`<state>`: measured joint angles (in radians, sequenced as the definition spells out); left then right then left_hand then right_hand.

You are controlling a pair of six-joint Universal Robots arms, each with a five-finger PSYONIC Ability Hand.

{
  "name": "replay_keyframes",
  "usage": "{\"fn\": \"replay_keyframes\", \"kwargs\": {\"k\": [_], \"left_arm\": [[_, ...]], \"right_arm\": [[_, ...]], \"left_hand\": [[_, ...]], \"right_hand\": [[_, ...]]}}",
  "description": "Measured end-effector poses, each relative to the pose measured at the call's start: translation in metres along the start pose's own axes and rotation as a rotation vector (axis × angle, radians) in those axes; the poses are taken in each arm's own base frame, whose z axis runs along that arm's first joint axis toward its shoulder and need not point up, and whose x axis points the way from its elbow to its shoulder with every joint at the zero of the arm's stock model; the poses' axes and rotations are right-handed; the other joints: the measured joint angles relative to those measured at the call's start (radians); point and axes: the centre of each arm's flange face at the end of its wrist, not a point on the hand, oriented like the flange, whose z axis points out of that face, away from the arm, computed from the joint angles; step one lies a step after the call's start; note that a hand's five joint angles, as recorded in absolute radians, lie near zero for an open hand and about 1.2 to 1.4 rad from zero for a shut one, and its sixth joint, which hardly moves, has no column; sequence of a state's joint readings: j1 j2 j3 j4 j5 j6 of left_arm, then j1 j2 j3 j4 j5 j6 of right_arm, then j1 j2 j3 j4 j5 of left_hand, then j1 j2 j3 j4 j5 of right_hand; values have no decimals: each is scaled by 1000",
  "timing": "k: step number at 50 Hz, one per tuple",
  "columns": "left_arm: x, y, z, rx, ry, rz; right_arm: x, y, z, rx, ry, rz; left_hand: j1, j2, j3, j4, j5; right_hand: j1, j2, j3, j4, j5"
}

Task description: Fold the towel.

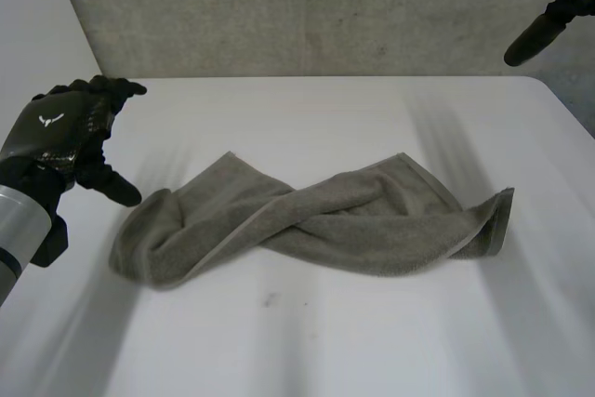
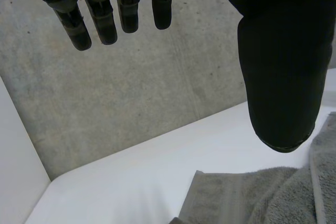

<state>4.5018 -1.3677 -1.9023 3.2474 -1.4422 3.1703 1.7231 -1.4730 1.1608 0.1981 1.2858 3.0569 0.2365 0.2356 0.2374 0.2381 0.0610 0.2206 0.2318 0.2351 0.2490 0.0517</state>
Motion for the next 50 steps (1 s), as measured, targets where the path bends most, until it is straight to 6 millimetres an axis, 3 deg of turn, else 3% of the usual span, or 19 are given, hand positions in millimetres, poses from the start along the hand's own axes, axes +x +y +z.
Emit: {"fn": "replay_keyframes", "kwargs": {"k": [14,21,34,42,50], "left_arm": [[3,15,-15,-61,5,-5],[5,31,-22,-114,11,-9],[8,72,-21,-227,21,-24],[8,92,-6,-246,25,-27],[16,109,4,-264,57,-23]], "right_arm": [[5,25,41,-84,-25,19],[-12,50,66,-114,-105,27],[-49,126,98,-236,-263,25],[-81,175,102,-334,-341,-17],[-96,215,100,-415,-372,-13]], "left_hand": [[159,161,159,157,161],[167,168,167,165,169],[157,158,156,155,153],[151,152,150,150,148],[151,152,150,150,148]], "right_hand": [[0,0,0,0,0],[0,0,0,0,0],[0,0,0,0,0],[0,0,0,0,0],[17,3,4,2,7]]}}
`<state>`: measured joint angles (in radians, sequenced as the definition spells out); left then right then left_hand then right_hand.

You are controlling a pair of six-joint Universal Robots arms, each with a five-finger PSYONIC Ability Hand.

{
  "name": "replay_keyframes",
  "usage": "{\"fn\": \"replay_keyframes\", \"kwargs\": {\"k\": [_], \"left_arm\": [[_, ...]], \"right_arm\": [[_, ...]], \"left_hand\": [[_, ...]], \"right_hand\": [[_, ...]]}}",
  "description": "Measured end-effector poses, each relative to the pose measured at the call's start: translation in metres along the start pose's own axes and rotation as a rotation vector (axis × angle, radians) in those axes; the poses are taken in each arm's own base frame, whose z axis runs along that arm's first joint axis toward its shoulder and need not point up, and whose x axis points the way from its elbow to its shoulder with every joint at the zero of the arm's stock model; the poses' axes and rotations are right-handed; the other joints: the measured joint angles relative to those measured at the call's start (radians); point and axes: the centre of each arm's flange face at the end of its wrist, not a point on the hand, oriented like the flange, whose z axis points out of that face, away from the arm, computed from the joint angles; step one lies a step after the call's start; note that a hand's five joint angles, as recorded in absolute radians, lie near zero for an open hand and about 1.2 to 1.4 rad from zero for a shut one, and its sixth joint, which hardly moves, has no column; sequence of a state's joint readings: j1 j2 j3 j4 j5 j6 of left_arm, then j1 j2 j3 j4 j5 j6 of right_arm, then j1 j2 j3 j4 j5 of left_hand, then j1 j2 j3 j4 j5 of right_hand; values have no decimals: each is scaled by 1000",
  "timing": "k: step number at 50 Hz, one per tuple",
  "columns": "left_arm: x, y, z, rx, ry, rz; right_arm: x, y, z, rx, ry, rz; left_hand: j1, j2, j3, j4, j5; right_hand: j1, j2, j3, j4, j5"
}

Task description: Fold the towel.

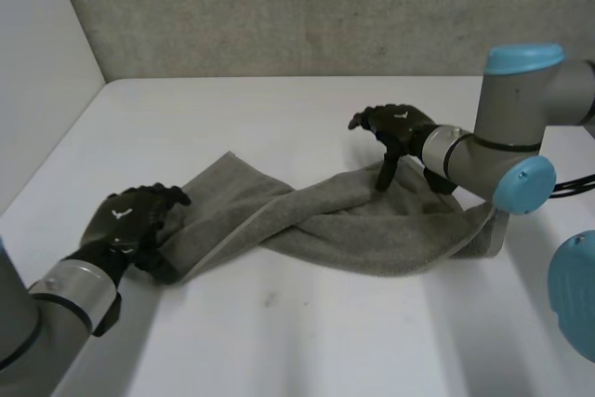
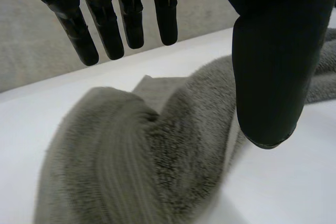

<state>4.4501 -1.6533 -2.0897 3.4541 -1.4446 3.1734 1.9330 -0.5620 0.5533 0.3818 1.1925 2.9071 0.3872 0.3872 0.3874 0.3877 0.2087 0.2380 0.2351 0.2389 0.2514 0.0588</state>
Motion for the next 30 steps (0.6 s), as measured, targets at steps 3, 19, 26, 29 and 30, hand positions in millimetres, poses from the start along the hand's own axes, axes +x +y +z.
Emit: {"fn": "replay_keyframes", "kwargs": {"k": [3,19,26,29,30], "left_arm": [[8,7,4,-12,27,9],[27,22,39,-42,73,32],[23,25,55,-48,30,34],[22,27,59,-53,18,35],[22,28,61,-55,14,36]], "right_arm": [[-1,12,5,-25,-6,10],[-12,35,21,-49,-22,-7],[-11,37,25,-30,-16,-31],[-11,39,26,-28,-13,-41],[-11,40,27,-30,-12,-46]], "left_hand": [[0,0,0,0,1],[88,87,87,87,91],[100,101,101,100,105],[103,104,104,103,108],[104,105,104,103,109]], "right_hand": [[48,42,43,33,58],[526,528,522,511,527],[437,441,443,430,445],[337,346,336,331,339],[278,287,278,272,276]]}}
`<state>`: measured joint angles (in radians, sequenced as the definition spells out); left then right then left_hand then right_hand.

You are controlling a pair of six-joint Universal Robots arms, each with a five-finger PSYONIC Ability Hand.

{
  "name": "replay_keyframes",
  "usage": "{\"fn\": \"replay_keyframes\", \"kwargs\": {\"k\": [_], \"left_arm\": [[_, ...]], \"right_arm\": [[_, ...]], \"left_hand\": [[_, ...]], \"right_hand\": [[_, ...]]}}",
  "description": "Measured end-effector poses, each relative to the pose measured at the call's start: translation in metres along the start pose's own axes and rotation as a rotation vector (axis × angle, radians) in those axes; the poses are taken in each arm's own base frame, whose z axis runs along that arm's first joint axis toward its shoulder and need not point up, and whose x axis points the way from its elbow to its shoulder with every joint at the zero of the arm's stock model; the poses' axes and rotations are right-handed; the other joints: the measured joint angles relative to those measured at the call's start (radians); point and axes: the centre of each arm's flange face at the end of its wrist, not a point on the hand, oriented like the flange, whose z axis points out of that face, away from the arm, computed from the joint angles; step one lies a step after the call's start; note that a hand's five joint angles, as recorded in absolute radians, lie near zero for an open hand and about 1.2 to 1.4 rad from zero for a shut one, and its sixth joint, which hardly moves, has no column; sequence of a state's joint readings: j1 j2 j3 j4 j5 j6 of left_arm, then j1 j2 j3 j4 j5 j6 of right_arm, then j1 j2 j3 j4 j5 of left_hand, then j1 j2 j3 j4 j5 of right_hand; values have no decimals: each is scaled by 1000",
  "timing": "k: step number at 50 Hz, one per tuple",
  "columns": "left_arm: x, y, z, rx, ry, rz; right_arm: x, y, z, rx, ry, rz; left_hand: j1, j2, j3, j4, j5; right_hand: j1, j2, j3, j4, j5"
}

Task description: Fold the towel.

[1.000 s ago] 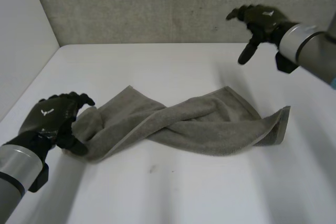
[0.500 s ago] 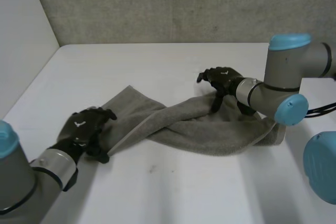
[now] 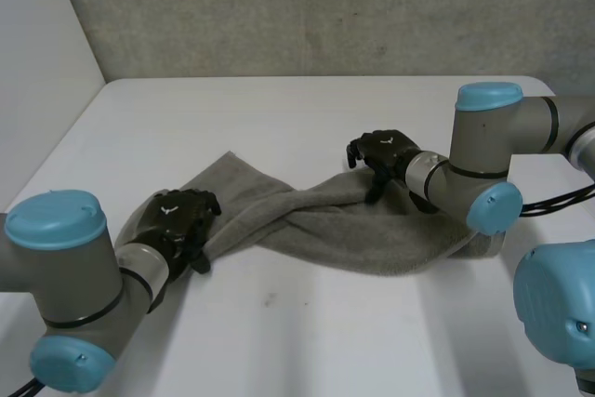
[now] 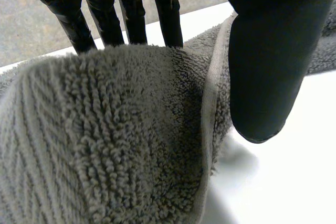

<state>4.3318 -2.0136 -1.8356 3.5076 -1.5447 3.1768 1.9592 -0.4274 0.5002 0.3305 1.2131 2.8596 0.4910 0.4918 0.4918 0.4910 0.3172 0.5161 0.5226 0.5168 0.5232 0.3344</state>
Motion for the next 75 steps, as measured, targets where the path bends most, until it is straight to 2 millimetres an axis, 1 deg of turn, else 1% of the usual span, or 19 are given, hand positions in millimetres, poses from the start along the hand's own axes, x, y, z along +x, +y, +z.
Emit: {"fn": "replay_keyframes", "kwargs": {"k": [3,8,11,14,17,23,25,30,32,33,35,38,42,47,52,55,61,70,75], "left_arm": [[0,1,3,-2,-3,5],[2,2,5,-2,4,19],[5,1,6,2,11,30],[7,-1,8,11,18,40],[8,-5,10,30,21,49],[8,-36,18,137,21,70],[7,-64,20,223,17,78],[5,-132,12,412,4,85],[3,-169,-1,499,-5,85],[3,-177,-5,519,-7,85],[1,-204,-23,575,-11,86],[0,-228,-48,614,-2,93],[0,-243,-78,618,31,111],[-3,-244,-101,549,82,143],[-6,-235,-110,426,144,164],[-6,-230,-109,372,169,173],[-8,-216,-85,264,198,209],[-12,-198,-30,188,206,224],[-15,-217,9,294,195,243]], "right_arm": [[0,4,2,-7,8,-15],[2,8,4,-13,26,-35],[3,9,5,-9,43,-45],[6,7,7,8,64,-55],[9,2,8,37,82,-67],[17,-32,4,151,126,-100],[23,-61,-4,224,149,-119],[31,-129,-40,371,199,-157],[33,-164,-69,430,226,-176],[33,-171,-76,440,232,-180],[30,-194,-106,460,247,-194],[25,-212,-144,450,260,-212],[21,-218,-190,394,282,-237],[13,-208,-229,291,290,-270],[0,-195,-251,205,270,-298],[-5,-189,-255,172,255,-308],[-13,-169,-245,86,205,-344],[-11,-144,-193,27,155,-401],[6,-155,-151,172,248,-437]], "left_hand": [[15,14,14,15,14],[118,121,120,113,110],[269,276,276,277,273],[488,490,489,491,487],[622,647,642,645,628],[670,709,706,713,683],[676,716,713,720,684],[681,718,717,724,687],[681,718,718,725,691],[681,718,718,725,691],[681,718,718,725,691],[681,718,718,725,691],[681,718,718,725,691],[681,718,718,725,691],[681,718,718,725,691],[681,719,719,725,691],[681,720,720,725,691],[681,720,720,725,691],[681,721,720,726,691]], "right_hand": [[-84,-89,-89,-95,-103],[-45,-59,-56,-59,-49],[223,200,203,196,218],[606,603,595,591,610],[792,781,788,786,791],[797,797,819,816,802],[797,797,819,816,806],[797,797,819,816,806],[797,797,819,816,806],[797,797,819,816,806],[797,797,819,816,806],[797,797,819,816,806],[797,797,819,816,806],[797,797,819,816,806],[797,812,820,816,806],[797,812,820,816,806],[797,812,820,816,817],[797,812,820,816,820],[798,812,820,816,821]]}}
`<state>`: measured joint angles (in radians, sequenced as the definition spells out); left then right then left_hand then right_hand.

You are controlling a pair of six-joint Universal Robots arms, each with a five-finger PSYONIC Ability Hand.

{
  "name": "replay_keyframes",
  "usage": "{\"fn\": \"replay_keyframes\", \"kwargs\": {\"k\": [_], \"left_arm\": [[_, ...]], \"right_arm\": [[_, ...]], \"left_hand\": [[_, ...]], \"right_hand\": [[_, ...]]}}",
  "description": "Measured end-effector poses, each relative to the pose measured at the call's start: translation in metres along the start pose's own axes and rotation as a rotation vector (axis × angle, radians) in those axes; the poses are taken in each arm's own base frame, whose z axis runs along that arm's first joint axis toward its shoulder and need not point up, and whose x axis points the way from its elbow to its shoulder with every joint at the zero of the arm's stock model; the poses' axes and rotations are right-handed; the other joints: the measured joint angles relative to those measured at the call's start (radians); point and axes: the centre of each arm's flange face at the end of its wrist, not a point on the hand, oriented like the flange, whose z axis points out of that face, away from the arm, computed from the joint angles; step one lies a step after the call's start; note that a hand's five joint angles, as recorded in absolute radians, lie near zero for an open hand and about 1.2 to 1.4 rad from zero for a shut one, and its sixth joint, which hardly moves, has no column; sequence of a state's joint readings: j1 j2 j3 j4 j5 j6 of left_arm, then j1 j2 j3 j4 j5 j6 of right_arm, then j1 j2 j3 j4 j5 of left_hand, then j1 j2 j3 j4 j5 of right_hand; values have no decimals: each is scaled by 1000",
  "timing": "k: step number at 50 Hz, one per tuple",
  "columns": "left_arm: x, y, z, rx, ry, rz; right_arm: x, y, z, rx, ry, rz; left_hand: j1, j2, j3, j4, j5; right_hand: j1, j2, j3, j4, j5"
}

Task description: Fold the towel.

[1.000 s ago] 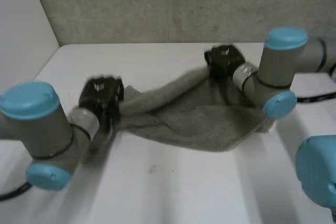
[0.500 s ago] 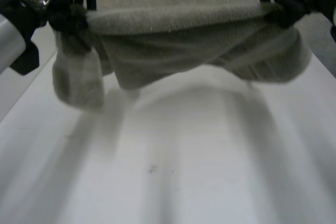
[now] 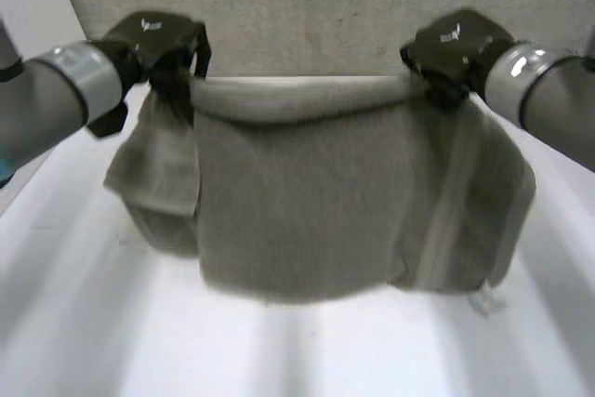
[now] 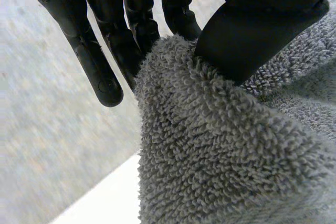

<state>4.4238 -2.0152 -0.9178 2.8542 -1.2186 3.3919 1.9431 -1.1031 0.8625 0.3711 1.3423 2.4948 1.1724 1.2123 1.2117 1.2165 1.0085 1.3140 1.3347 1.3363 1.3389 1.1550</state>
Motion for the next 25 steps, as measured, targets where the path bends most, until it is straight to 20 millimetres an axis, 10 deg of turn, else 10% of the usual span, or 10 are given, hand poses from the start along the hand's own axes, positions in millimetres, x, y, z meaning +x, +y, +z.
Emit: {"fn": "replay_keyframes", "kwargs": {"k": [6,13,25], "left_arm": [[-18,-53,21,302,-76,84],[-24,-89,9,475,-124,82],[3,33,-6,70,-56,-74]], "right_arm": [[35,-30,25,274,257,14],[58,-63,3,468,406,58],[-20,27,-9,37,119,38]], "left_hand": [[0,0,1,0,0],[0,0,1,0,0],[0,0,1,0,0]], "right_hand": [[0,0,0,0,0],[0,0,0,0,0],[0,0,0,0,0]]}}
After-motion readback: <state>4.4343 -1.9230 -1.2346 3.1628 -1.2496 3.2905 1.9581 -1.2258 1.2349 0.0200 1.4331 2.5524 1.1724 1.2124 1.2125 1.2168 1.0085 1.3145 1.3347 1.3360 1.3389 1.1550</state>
